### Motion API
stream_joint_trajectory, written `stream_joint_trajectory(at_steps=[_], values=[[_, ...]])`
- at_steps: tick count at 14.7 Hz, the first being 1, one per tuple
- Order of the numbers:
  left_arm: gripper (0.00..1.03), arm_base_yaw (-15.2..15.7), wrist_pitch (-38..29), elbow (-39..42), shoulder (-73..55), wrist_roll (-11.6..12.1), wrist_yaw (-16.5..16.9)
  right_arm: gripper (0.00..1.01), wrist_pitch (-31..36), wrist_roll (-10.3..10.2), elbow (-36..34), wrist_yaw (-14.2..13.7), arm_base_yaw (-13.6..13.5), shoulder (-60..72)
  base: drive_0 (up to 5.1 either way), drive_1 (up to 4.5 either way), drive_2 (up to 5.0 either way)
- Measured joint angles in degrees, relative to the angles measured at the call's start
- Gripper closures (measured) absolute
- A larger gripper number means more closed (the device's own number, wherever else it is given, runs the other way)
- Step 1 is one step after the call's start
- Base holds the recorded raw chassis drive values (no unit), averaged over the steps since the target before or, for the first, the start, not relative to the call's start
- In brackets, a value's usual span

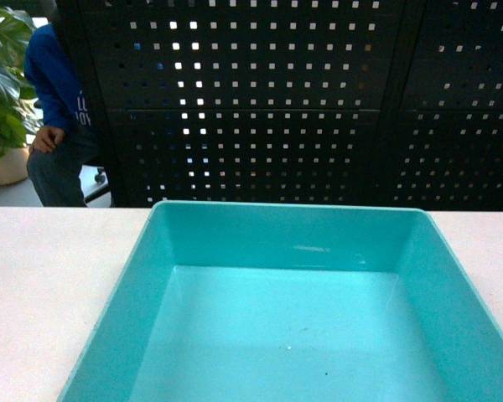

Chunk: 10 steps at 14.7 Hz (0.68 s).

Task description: Stack blue boxes stably on right

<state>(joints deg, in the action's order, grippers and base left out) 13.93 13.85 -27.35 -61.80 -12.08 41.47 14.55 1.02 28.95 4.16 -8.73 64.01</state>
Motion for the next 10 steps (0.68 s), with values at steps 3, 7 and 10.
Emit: stream_joint_trajectory(at_steps=[3,7,10], values=[[0.05,-4.3,-4.4,0.1,-10.5,-3.2,-1.4,0.03,7.7,-0.2,-2.2,-1.8,2.1,13.4,-0.1,-0.12,-0.1],[0.05,-4.3,-4.4,0.0,-10.1,-3.7,-1.3,0.03,7.7,-0.2,-0.6,-1.8,2.1,12.5,0.0,0.0,0.0],[0.05,-4.3,-4.4,0.0,-10.1,-4.0,-1.3,0.03,8.0,-0.3,-0.6,-1.8,2.1,12.5,0.0,0.0,0.0]])
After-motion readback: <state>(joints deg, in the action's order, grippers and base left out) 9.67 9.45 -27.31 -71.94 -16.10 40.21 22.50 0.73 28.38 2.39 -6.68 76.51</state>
